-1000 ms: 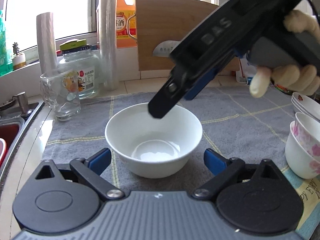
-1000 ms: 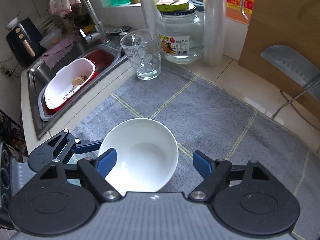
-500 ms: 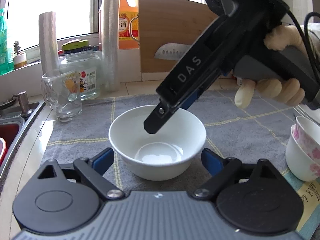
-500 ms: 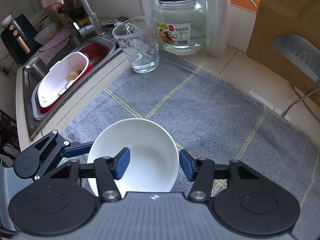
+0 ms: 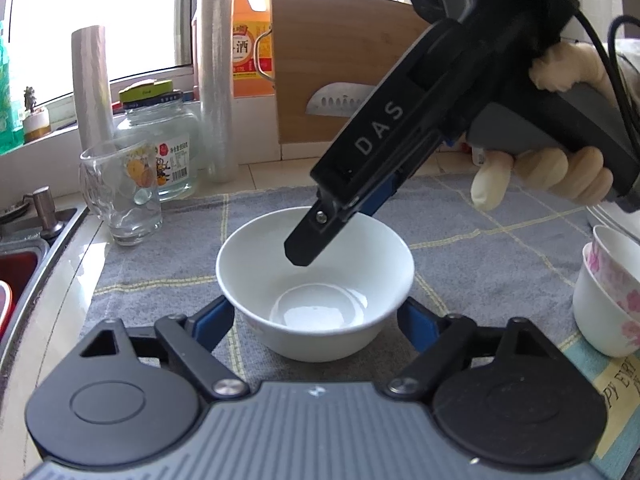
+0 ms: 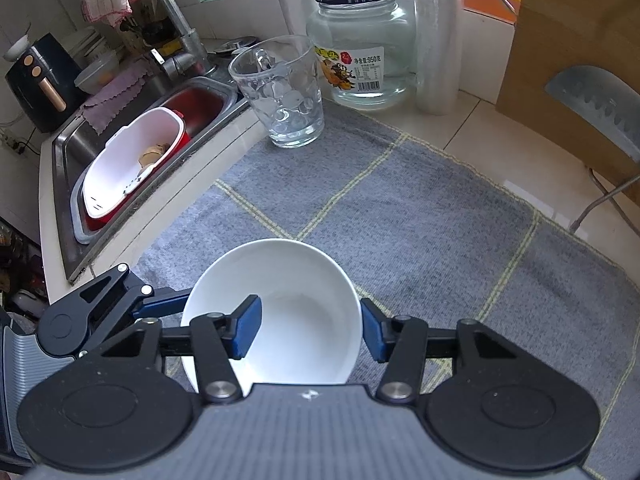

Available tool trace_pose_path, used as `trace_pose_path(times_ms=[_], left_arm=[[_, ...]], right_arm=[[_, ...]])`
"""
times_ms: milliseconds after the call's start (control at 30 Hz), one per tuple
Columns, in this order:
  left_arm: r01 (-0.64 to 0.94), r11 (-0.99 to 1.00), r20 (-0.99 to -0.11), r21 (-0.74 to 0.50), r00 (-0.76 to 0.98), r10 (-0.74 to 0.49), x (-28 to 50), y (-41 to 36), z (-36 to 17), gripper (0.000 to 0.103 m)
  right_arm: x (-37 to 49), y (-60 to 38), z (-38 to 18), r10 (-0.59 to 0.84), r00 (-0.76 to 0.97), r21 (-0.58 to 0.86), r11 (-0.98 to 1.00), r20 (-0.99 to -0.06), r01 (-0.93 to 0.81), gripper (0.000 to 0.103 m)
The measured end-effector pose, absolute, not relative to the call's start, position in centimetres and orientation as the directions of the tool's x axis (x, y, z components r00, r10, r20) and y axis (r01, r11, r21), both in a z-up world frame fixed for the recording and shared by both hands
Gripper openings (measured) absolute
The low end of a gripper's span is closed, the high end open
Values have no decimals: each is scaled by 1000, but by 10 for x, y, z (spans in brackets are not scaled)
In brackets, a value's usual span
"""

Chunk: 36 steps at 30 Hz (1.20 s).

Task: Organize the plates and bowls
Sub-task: 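Lift the plain white bowl and carry it over the bowl stack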

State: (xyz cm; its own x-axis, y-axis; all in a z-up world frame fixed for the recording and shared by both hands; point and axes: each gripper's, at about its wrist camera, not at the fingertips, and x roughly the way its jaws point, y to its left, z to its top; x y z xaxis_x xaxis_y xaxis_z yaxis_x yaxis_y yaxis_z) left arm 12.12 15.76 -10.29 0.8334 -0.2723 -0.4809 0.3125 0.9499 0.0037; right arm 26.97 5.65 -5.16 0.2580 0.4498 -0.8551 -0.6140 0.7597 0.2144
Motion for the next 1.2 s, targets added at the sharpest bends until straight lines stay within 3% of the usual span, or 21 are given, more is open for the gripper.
trace_pose_path(times_ms=[567, 1200], left_arm=[[378, 925, -506, 41, 806, -307, 85, 137, -60, 88], [500, 864, -473, 53, 775, -419, 50, 72, -23, 88]], right_arm=[[228, 21, -10, 496, 240, 276, 754, -835, -596, 58], [163, -73, 38, 493, 371, 256, 808, -787, -530, 58]])
